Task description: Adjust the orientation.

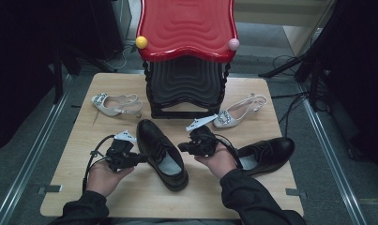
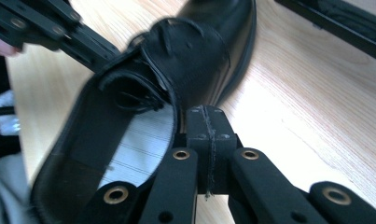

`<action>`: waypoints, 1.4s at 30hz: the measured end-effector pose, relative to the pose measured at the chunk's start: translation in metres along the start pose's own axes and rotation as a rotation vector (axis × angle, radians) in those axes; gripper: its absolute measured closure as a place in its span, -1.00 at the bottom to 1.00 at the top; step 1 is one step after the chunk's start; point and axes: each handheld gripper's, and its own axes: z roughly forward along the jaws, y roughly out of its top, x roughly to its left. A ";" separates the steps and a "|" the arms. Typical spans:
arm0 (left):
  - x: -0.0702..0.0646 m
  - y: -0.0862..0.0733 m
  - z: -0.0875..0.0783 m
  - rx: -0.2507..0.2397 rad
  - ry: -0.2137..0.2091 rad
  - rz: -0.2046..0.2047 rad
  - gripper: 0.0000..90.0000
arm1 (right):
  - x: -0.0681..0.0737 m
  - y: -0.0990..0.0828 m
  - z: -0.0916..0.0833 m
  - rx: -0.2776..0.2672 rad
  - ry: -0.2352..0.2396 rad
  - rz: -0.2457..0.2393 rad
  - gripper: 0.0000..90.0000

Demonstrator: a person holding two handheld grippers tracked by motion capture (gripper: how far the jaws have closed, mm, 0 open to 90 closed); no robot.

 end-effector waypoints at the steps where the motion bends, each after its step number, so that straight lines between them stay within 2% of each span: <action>1: 0.000 0.000 0.001 0.004 -0.001 0.005 0.98 | 0.001 -0.001 0.003 0.008 -0.001 -0.003 1.00; 6: 0.002 0.002 0.002 0.012 -0.010 0.009 0.99 | 0.009 -0.002 0.010 0.020 -0.031 -0.013 1.00; 9: 0.002 0.003 0.002 0.018 -0.011 0.020 0.99 | 0.009 -0.004 0.009 0.021 -0.017 0.008 1.00; 27: 0.006 0.015 0.009 0.022 -0.021 0.027 1.00 | 0.017 -0.015 0.003 0.017 -0.020 0.023 1.00; 32: 0.007 0.019 0.011 0.026 -0.026 0.031 1.00 | 0.019 -0.018 -0.001 0.011 -0.013 0.042 1.00; 42: 0.013 0.027 0.013 0.018 -0.056 0.026 0.99 | 0.022 -0.023 -0.003 0.000 -0.015 0.045 1.00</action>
